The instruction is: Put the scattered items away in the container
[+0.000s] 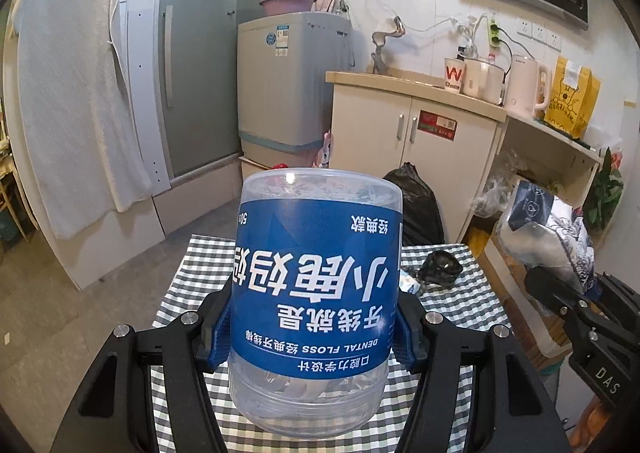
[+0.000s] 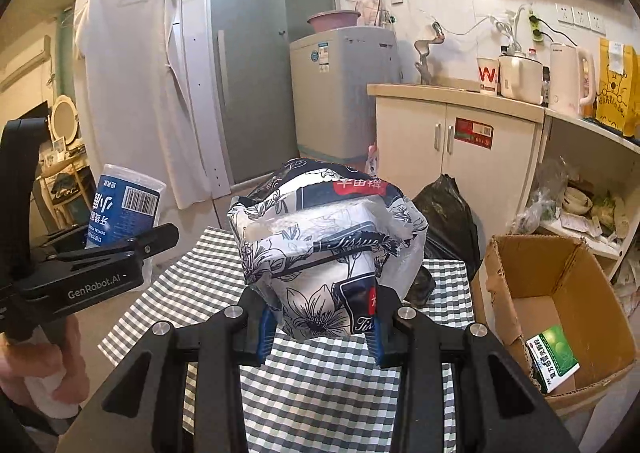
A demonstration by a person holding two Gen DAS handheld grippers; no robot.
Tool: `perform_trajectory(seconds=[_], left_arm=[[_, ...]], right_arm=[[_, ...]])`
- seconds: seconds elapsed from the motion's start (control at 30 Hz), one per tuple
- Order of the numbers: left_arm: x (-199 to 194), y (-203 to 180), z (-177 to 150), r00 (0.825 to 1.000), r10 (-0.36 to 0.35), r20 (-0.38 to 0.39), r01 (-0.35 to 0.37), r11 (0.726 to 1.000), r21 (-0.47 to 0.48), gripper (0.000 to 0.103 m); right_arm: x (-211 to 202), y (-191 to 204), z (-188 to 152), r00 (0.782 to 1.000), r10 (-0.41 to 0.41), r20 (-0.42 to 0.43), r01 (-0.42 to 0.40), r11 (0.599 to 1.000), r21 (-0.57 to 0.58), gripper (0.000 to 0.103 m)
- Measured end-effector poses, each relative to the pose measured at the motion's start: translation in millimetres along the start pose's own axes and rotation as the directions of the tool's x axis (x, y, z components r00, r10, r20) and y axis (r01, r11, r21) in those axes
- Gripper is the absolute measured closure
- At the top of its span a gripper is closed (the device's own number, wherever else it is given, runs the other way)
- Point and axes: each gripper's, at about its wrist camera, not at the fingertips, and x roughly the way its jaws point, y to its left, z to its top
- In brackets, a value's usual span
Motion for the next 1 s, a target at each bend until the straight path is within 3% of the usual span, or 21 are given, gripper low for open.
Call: perform_trajectory(seconds=[0.47,1.0], left_arm=[[0,-11,6,1.0,-0.024,0.001,0.024,1.0,0.017,0.039],[7,-76,16,0.994,-0.11,0.004,0.11,0.991,0.072,0.039]], right_arm=[[-6,-10,2,1.0,-0.021,-0.002,0.021,1.0,0.007,0.068],[-27,-60,2,0.995,-0.1,0.003,0.099,0.994,0.05,0.068]])
